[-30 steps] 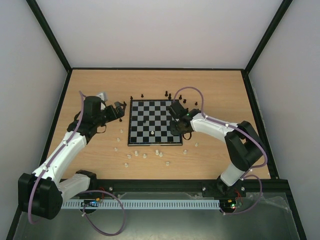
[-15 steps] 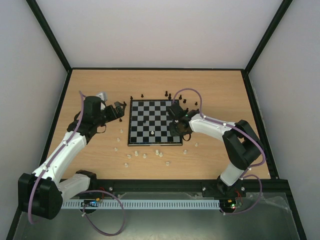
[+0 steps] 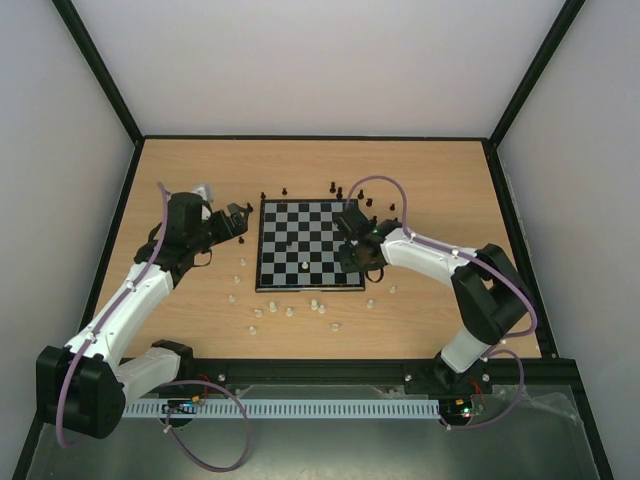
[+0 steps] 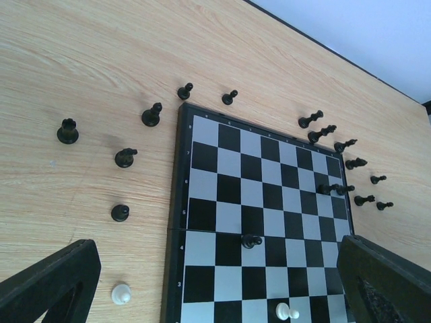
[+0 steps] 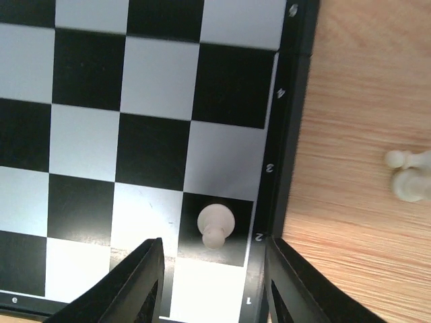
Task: Set up the chess pieces on the board
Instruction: Place the chess piece on the chessboard, then pick up the chess piece at the center of the board.
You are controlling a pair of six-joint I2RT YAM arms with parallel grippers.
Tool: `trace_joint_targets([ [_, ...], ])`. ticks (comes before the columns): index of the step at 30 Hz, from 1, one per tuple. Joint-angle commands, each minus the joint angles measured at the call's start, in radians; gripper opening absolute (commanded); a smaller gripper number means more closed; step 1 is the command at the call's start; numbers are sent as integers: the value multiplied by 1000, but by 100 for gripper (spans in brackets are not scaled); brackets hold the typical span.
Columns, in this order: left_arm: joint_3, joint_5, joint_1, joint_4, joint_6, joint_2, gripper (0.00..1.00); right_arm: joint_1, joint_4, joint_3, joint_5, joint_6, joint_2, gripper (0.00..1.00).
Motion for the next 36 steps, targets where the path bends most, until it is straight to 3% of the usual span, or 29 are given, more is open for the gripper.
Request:
trace_joint_targets([
  [1,8,-21,-4,-24,-10,-2,99,-6,-84,34,93,6,-49,43],
  [14,18,-15,-4,-34,2,-4,99,-214,-10,-36,90,9,-40,35],
  [36,12,-16,-4,-27,5,3,100,-236,16,-65,92,-2,31,20],
])
